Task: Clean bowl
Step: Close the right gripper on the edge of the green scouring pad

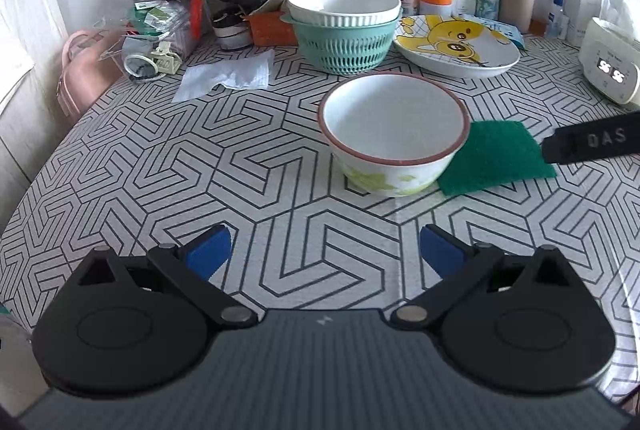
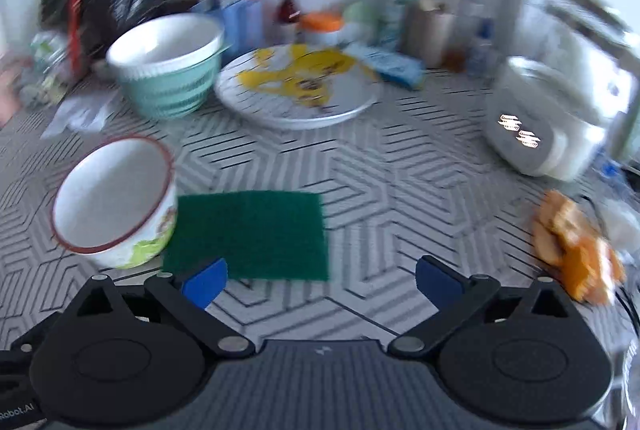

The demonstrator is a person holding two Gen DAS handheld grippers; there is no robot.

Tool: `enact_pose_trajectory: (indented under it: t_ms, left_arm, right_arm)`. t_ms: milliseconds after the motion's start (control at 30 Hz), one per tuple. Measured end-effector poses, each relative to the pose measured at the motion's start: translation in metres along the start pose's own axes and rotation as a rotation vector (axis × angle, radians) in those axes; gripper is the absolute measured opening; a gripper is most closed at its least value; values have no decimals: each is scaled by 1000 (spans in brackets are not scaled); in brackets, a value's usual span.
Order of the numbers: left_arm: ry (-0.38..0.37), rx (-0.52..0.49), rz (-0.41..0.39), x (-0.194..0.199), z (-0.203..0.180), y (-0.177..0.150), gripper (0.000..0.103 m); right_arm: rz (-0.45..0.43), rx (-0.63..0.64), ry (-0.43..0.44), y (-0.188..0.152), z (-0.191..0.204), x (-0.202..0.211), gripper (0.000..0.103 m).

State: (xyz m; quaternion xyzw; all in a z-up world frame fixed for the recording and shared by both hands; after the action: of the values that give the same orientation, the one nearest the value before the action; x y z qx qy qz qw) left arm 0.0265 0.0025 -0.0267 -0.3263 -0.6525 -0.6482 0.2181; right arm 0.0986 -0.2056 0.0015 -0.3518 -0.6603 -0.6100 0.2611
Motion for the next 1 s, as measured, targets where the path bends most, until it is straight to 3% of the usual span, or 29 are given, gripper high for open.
enact_pose_trajectory:
  t_ms: [133,367,1000]
  left_arm:
    - [-9,-2,20,-6,2,0,103]
    - [-16,-8,41,-14,2,2,103]
    - [-48,12,86,-38,4,13,103]
  right_arm:
    - [6,22,2,9,21,-13,99]
    - [91,1,21,15,32,-48,91]
    - [117,46,71,12,28,-74,100]
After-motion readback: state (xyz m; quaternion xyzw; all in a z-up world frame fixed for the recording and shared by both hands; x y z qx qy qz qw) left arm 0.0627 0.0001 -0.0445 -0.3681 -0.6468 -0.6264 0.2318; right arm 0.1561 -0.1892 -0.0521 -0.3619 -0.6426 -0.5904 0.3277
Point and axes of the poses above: each gripper's, at about its wrist camera, not at the fingertips, and x roughly against the way its jaws point, z to its left, y to its top, the point moved 2 cm from there along -x, roughly the way its jaws point, and after that the axes turned 11 degrees about -y, right-handed, at the moved point
